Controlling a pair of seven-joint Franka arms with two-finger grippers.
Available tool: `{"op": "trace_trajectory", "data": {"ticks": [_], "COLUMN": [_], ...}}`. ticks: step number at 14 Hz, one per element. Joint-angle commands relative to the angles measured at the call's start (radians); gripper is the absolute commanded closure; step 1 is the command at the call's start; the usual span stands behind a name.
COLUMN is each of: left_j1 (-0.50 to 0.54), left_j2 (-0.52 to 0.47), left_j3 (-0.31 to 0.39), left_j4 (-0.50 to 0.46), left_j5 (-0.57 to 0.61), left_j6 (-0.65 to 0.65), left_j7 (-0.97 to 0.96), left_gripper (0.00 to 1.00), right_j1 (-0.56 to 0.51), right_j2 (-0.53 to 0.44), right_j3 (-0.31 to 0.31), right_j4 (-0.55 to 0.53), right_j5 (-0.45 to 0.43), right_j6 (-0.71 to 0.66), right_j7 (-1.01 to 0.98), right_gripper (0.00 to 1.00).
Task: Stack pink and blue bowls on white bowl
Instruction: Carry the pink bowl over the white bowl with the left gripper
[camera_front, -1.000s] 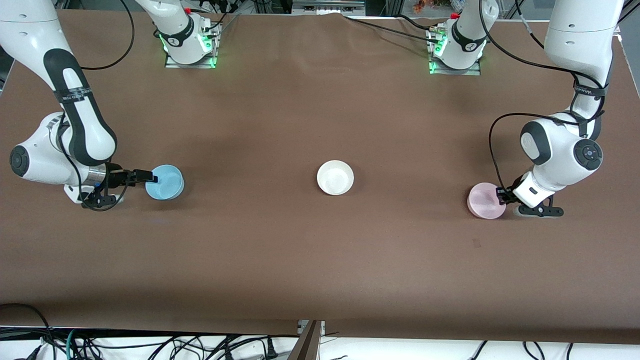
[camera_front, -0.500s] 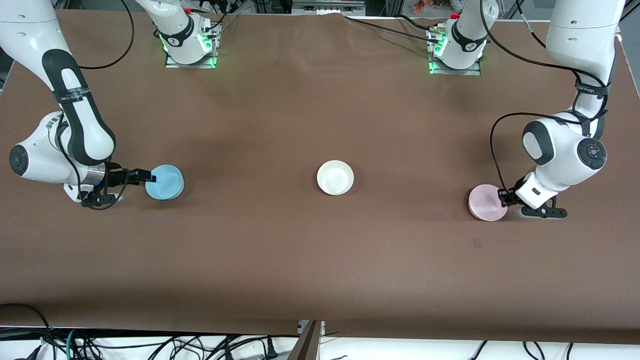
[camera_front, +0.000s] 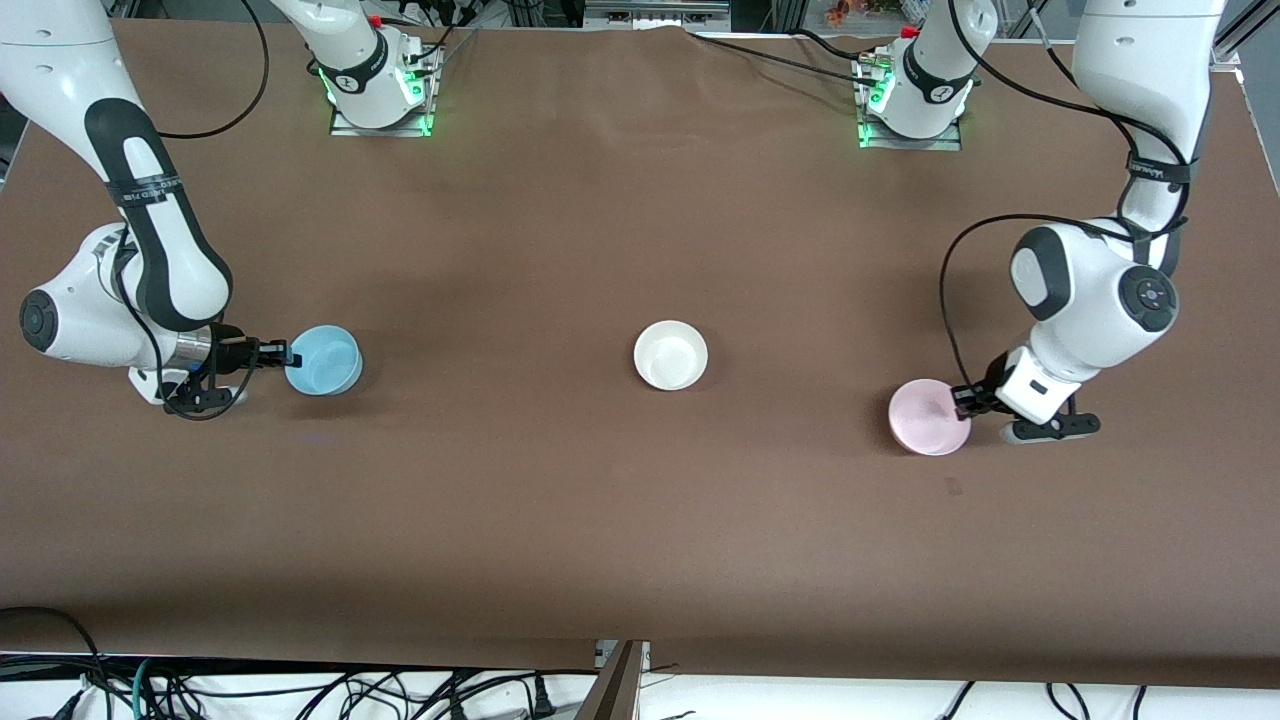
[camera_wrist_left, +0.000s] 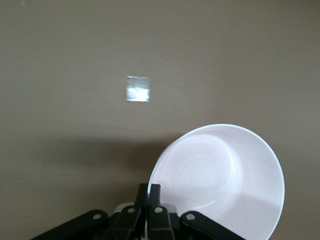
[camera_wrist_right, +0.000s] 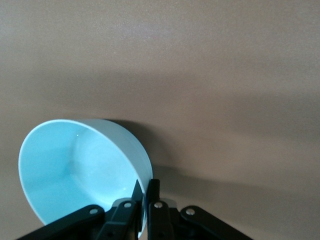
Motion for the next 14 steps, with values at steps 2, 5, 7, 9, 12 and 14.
{"op": "trace_trajectory", "data": {"ticks": [2,5,7,9,12,14], "left_j1": [-0.003,-0.062,-0.119,-0.190,-0.285,-0.335], "left_j2": [-0.040,-0.043,-0.046,-0.052,-0.052,-0.055], "left_j3": [-0.114,-0.142,-0.142,-0.142,-0.142,-0.142], "left_j4": [-0.009,-0.010,-0.010,-0.010,-0.007,-0.006], "left_j5": [-0.017,-0.004,0.032,0.064,0.121,0.130], "left_j6": [-0.022,-0.022,-0.022,-0.022,-0.020,-0.020], "left_j7": [-0.227,-0.362,-0.484,-0.621,-0.811,-0.900], "left_gripper": [1.00,1.00,1.00,1.00,1.00,1.00], "right_j1": [-0.007,-0.007,0.001,0.015,0.056,0.090], "right_j2": [-0.013,-0.013,-0.015,-0.016,-0.018,-0.021], "right_j3": [0.007,0.009,0.010,0.013,0.013,0.013], "right_j4": [0.031,0.114,0.167,0.227,0.308,0.322], "right_j5": [0.025,0.025,0.025,0.022,0.013,0.011], "right_j6": [-0.083,-0.186,-0.252,-0.331,-0.427,-0.444], "right_j7": [-0.010,-0.007,0.023,0.114,0.165,0.165], "right_gripper": [1.00,1.00,1.00,1.00,1.00,1.00]}}
